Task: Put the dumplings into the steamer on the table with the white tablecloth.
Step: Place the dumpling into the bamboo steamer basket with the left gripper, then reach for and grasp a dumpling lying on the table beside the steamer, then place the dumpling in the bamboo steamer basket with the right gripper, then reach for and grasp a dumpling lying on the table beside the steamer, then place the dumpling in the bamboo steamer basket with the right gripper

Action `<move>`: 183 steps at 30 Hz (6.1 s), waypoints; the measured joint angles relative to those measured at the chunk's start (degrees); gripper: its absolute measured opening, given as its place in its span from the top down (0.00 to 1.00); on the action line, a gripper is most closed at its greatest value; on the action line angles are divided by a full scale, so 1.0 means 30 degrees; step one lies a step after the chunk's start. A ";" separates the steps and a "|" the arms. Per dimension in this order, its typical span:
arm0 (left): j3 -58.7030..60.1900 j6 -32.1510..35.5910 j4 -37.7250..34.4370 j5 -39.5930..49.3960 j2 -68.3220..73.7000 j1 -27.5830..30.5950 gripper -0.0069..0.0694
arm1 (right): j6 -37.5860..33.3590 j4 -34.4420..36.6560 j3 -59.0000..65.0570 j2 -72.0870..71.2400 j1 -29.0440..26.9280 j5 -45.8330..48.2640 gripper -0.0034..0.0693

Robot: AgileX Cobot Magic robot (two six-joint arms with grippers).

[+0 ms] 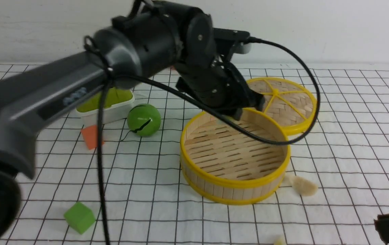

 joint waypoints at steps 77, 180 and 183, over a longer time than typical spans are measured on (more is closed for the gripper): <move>2.2906 -0.0690 0.3319 0.6797 -2.9839 0.0000 0.93 | 1.4256 -1.2436 -1.8221 2.4177 0.8185 -0.4167 0.69; 2.5615 -0.0689 0.3765 0.5780 -3.3737 0.0000 0.88 | 0.6901 -0.9841 -1.6400 2.5005 0.6109 -0.2401 0.63; 2.5640 -0.0622 0.3897 0.6820 -3.3838 0.0000 0.87 | 0.8715 -1.0871 -1.6400 2.5912 0.6124 -0.2726 0.63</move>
